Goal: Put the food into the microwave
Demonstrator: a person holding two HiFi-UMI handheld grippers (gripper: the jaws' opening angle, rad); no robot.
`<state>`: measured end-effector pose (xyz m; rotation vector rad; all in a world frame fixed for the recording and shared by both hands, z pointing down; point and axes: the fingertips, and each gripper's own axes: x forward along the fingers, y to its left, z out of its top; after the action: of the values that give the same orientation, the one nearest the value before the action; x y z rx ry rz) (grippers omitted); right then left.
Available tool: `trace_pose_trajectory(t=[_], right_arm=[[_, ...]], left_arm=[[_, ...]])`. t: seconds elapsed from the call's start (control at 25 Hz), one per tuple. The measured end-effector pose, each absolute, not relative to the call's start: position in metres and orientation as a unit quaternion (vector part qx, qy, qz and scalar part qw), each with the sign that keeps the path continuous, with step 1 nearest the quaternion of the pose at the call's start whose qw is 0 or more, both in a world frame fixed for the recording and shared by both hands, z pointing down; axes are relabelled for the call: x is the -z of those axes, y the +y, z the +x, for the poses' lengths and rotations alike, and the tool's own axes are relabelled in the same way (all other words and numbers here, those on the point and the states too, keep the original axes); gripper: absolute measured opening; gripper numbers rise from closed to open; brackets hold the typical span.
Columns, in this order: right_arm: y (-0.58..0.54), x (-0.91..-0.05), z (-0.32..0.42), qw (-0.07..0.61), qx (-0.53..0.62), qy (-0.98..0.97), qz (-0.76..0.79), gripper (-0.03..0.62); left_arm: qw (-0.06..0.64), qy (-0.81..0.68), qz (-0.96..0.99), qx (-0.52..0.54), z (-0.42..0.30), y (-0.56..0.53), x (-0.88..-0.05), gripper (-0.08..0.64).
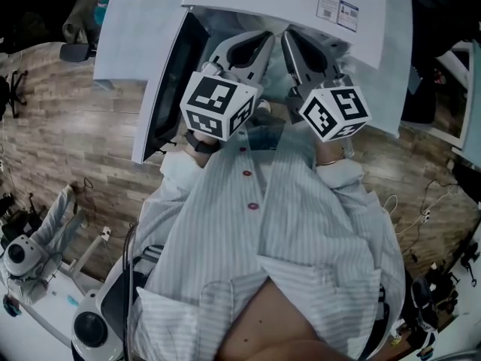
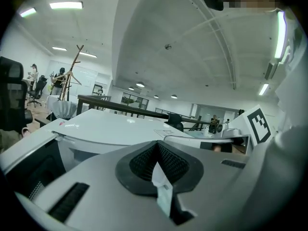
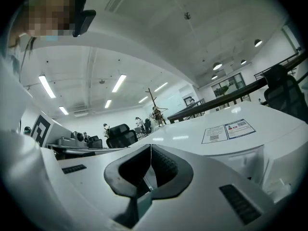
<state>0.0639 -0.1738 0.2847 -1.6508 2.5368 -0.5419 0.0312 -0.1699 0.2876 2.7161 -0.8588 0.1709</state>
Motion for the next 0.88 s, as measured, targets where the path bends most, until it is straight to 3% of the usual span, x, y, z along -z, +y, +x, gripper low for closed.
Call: trace_pose_trajectory(t=[0.88], right_arm=[[-0.168, -0.288, 0.065, 0.038, 0.195, 0.825, -0.528, 0.032]], left_arm=[[0.154, -0.304, 0.938, -0.063, 0.016, -0.171, -0.291, 0.009]])
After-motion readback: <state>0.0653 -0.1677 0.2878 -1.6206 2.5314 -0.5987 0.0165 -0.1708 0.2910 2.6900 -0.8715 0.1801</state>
